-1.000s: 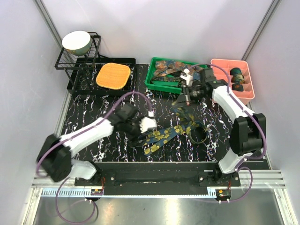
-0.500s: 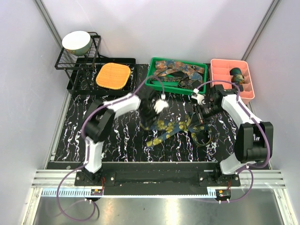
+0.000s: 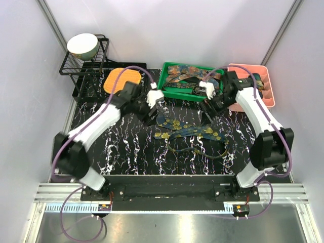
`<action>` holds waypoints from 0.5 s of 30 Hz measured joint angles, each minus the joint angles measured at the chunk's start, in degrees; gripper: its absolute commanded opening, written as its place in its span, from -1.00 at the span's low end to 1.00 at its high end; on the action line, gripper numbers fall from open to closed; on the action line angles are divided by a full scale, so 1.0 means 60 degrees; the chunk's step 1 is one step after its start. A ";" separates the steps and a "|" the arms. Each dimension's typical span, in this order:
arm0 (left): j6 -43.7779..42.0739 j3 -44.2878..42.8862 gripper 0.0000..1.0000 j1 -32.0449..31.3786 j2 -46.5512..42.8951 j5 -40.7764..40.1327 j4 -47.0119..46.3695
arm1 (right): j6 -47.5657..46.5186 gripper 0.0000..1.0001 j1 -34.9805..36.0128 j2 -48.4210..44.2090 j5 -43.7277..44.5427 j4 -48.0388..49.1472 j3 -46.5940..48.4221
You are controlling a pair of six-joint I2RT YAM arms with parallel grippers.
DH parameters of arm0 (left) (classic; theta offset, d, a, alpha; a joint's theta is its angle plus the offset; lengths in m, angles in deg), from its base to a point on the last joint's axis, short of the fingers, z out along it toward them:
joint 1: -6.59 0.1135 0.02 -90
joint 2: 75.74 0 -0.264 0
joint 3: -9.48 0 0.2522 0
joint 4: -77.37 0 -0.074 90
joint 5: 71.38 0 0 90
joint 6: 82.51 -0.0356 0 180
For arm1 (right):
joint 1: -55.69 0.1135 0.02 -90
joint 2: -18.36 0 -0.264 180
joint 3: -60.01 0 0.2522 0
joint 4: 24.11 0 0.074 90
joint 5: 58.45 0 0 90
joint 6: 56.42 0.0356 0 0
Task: Roll the ties
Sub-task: Flatten out the tie at the center of the board.
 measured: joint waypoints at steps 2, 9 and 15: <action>0.0036 0.0816 0.61 -0.0047 -0.1209 0.0328 -0.0219 | -0.0033 0.99 0.0295 0.0419 0.0557 0.0499 0.0448; 0.0925 0.3078 0.70 0.0331 -0.3752 0.0889 -0.0597 | 0.0590 0.99 0.2408 0.2863 0.2463 0.2484 0.1650; 0.1515 0.3402 0.81 0.1566 -0.5359 0.1024 -0.0557 | 0.0903 0.99 0.3676 0.3967 0.3592 0.3315 0.1767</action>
